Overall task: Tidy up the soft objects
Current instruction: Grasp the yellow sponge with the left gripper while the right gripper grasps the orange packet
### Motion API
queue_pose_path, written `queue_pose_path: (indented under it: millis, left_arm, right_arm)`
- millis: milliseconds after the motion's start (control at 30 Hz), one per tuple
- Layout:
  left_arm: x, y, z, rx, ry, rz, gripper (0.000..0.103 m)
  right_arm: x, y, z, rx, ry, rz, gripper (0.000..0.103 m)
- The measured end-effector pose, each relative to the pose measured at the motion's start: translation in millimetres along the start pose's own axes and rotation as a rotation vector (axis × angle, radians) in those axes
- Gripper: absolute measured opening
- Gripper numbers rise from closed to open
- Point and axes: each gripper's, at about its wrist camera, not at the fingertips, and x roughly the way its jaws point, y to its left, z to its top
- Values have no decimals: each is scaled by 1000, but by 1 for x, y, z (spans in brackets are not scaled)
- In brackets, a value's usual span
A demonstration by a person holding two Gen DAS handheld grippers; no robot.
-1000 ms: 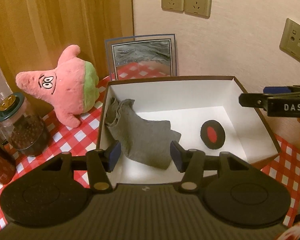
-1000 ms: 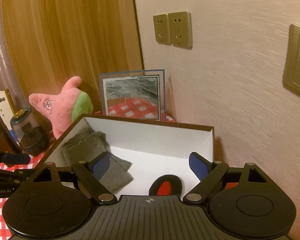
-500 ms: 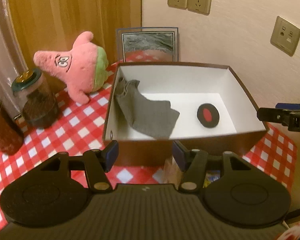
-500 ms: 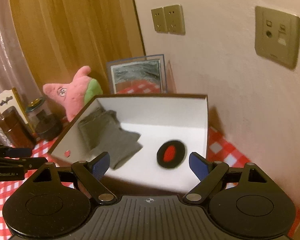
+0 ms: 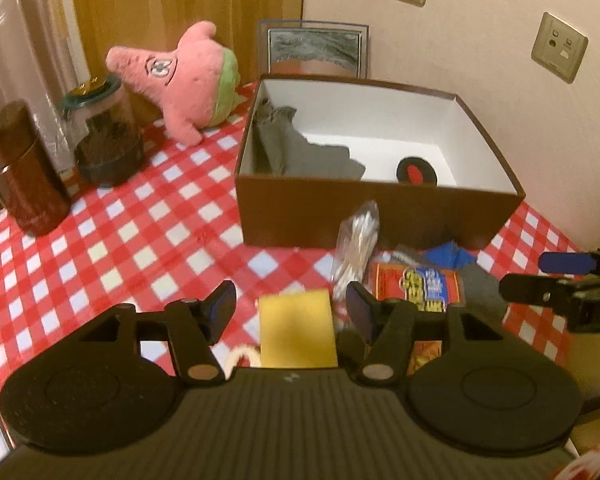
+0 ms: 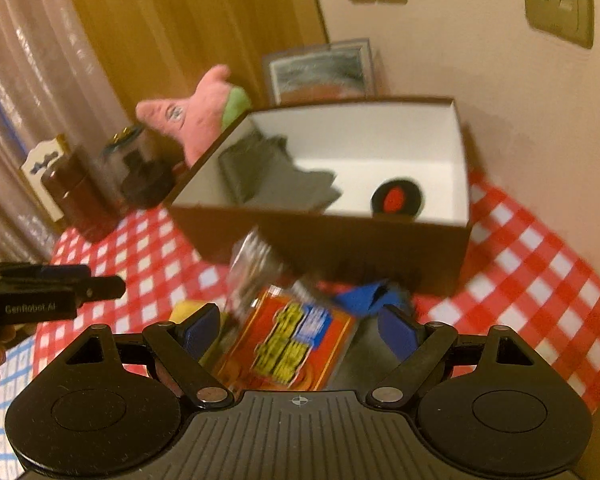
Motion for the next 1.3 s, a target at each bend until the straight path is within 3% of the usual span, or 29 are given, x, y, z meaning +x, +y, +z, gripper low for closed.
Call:
queue_pose_path:
  millis: [667, 1033, 1167, 1300]
  left_arm:
    - [13, 8, -60, -13, 108, 1, 59]
    - [30, 6, -74, -7, 156, -7, 59]
    - [32, 6, -75, -6, 164, -7, 59]
    - [33, 8, -74, -7, 157, -2, 59]
  right_arm:
    - [29, -7, -69, 155, 134, 16, 84]
    - [57, -19, -87, 263, 194, 66, 68]
    - [62, -25, -88, 348, 205, 132, 50]
    - [53, -26, -78, 377, 157, 168, 34]
